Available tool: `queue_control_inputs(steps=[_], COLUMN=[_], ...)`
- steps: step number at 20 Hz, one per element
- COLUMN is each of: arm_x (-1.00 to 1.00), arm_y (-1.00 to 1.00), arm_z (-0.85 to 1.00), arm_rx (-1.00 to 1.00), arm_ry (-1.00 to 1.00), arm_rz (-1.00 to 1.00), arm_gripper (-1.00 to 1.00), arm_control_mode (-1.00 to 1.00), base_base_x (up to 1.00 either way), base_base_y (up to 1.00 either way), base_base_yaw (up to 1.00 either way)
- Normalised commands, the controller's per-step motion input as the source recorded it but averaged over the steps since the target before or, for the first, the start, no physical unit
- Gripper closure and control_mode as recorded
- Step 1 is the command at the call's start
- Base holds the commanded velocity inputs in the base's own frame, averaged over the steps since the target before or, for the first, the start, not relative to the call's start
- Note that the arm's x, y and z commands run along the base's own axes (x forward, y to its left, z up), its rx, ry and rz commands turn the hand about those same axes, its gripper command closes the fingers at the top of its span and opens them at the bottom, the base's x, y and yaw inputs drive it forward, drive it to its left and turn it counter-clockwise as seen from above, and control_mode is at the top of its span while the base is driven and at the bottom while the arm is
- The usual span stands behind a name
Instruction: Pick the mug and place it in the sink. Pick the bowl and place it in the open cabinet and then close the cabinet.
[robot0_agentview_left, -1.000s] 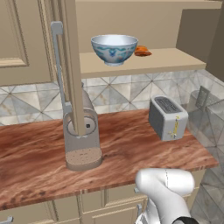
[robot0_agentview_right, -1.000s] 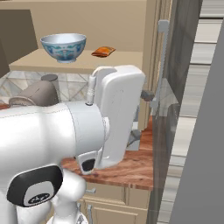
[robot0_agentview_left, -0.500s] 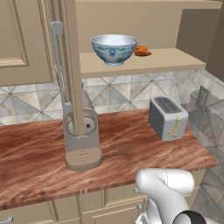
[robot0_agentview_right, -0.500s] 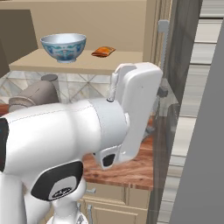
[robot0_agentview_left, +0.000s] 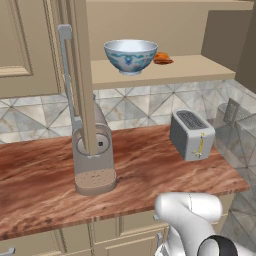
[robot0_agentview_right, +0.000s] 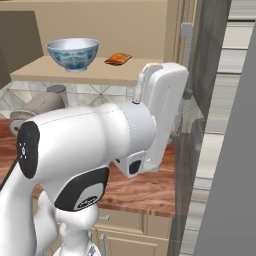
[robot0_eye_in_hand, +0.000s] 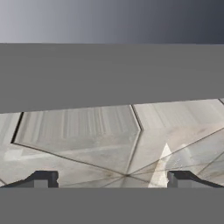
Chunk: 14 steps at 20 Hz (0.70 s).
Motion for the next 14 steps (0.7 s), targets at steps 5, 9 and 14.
queue_control_inputs(steps=[5,9,14], arm_x=[0.25,0.22,0.29], arm_y=[-0.05,-0.05,-0.06], arm_z=[0.00,0.00,0.00], arm_rx=[0.00,0.00,0.00], arm_ry=[0.00,0.00,0.00], arm_rz=[0.06,0.05,0.05], arm_gripper=[-1.00,-1.00,-1.00], arm_control_mode=[-1.00,-1.00,-1.00], base_base_x=[0.00,0.00,0.00], base_base_y=[0.00,0.00,0.00], base_base_yaw=[0.00,0.00,0.00])
